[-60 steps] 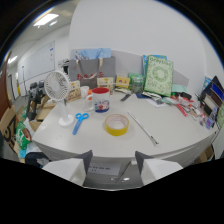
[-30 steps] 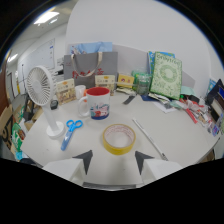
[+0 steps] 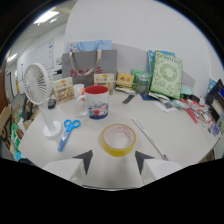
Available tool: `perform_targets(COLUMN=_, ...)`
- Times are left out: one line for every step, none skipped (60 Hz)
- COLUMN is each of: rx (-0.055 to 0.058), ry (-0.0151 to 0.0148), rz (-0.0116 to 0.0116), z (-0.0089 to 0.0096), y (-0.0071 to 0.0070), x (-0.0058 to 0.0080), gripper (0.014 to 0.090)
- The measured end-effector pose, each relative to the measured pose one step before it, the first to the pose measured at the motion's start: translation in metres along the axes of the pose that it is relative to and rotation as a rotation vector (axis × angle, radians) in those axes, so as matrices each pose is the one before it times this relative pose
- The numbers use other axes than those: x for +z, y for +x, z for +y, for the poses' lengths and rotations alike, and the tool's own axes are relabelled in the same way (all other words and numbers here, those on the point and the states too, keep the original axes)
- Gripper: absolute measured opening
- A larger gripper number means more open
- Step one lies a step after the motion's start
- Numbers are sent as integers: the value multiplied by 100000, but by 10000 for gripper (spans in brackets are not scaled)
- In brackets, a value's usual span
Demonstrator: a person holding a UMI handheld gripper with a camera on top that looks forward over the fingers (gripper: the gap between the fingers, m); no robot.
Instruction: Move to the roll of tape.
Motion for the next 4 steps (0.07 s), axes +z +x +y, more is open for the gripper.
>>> perform_targets(rx=53, ry=38, rz=133, z=-4, y=-4, x=-3, gripper=845)
perform_targets(rx=162, ry=-229, rz=96, z=12, y=-2, x=-48, gripper=845)
perform_targets(rx=274, ry=-297, rz=-267, z=54, y=-62, x=-21, gripper=844)
perform_targets(rx=258, ry=-194, rz=-403, z=45, y=-100, x=8, gripper=843)
